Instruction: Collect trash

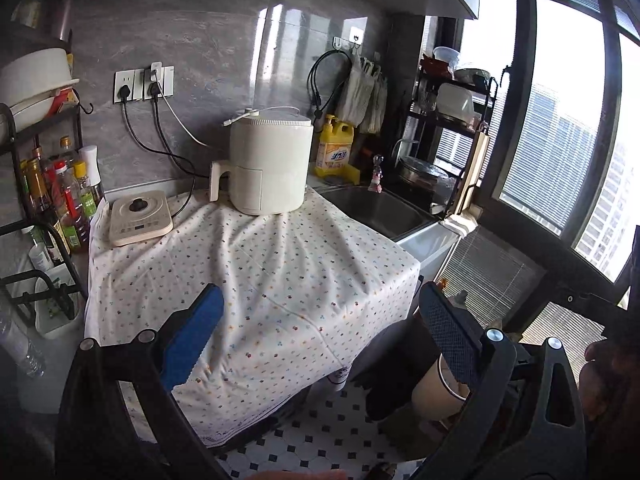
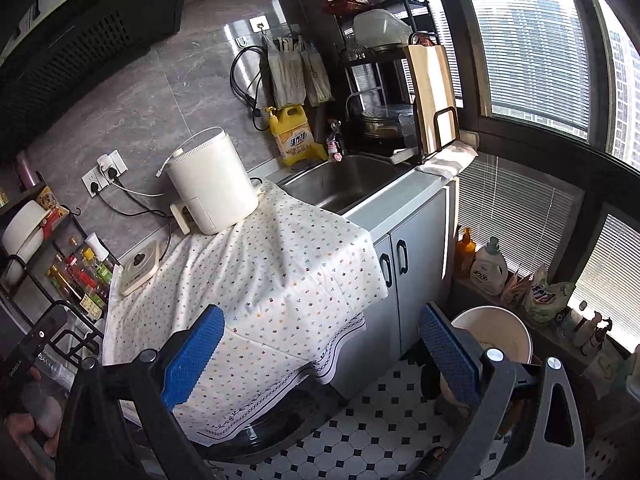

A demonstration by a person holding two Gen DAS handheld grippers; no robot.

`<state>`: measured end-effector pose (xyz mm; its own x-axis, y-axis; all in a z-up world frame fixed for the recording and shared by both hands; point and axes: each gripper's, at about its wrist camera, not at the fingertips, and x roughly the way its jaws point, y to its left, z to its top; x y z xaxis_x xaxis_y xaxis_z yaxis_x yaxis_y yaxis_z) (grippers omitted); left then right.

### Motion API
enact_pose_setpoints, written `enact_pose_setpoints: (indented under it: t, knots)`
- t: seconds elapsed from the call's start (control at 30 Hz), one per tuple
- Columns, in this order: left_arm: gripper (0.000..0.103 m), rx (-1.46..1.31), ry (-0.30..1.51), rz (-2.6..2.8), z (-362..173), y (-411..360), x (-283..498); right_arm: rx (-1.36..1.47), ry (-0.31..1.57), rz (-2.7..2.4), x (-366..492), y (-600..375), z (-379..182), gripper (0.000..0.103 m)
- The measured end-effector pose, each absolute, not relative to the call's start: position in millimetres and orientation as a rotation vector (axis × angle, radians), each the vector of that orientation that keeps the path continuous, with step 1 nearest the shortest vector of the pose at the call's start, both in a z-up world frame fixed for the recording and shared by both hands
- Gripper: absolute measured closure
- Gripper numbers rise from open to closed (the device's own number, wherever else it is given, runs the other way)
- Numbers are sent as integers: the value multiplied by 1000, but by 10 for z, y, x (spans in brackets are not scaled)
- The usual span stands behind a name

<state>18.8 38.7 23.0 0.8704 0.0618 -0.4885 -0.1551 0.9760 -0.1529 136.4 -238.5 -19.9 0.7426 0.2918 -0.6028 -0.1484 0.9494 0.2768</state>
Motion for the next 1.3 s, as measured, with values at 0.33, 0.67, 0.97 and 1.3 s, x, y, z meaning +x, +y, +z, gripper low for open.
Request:
enact_pose_setpoints:
  t: [0.33,0.67,0.97,1.3]
  knots:
    - [6,-213,491,152,256,600,9,207,698,274,1331,-2215,-155,8]
    - [6,-216,474,166,305,653,-87,187,692,289,1304,-2116,-117,8]
    - [6,-216,472,169,321,668,-115,189,682,292,1268,-2084,-72,8]
    - [6,-216,468,183,352,633,-150,189,690,283,1232,-2137,-101,8]
